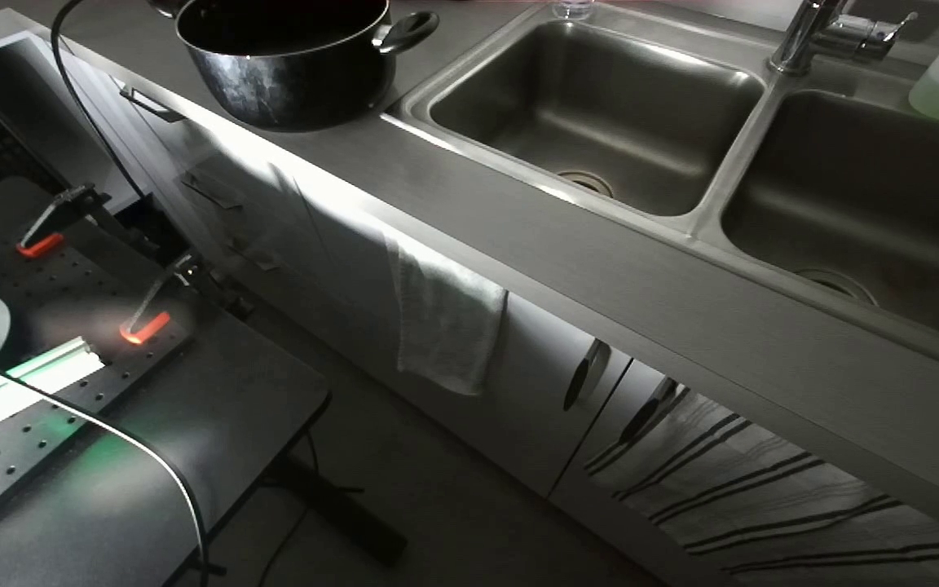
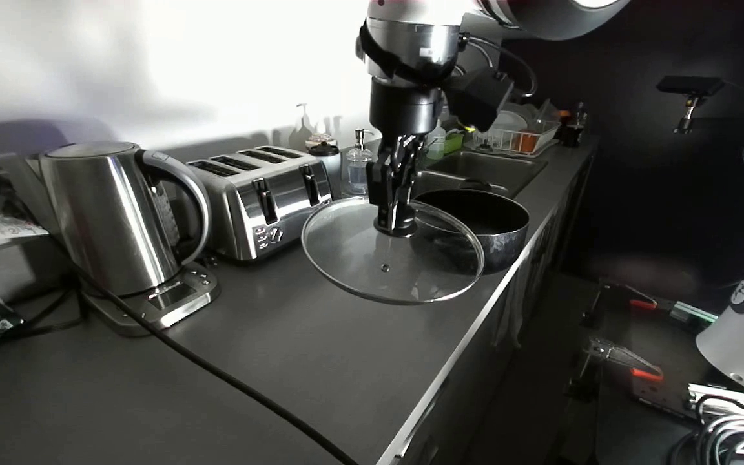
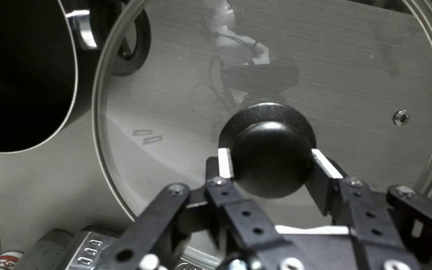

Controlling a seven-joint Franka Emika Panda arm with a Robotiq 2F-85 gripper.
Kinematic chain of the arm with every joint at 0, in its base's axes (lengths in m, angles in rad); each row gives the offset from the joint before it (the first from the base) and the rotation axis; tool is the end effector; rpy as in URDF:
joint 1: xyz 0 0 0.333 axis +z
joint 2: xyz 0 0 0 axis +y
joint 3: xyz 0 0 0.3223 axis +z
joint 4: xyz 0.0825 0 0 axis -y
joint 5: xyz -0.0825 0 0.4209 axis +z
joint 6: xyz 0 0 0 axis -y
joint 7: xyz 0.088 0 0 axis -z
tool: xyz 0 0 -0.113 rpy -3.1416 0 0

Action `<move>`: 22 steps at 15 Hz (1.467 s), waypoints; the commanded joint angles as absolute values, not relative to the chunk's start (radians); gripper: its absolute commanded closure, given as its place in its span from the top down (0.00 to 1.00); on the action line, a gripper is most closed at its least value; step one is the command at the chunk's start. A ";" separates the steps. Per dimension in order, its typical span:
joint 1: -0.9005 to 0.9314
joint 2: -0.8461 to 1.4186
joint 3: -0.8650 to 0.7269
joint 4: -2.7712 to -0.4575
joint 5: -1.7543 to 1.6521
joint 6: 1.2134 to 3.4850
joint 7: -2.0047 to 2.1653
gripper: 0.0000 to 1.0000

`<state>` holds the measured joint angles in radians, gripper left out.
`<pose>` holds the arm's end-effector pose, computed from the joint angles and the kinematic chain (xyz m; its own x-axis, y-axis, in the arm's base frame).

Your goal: Put the pot's lid on the counter

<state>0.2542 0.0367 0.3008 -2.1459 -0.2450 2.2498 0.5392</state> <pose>0.4992 0.2995 0.3727 0.9749 0.1701 0.1439 0.1512 -0.9795 0.1333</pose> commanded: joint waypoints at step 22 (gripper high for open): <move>0.396 0.570 0.171 -1.716 -0.220 2.290 0.517 0.25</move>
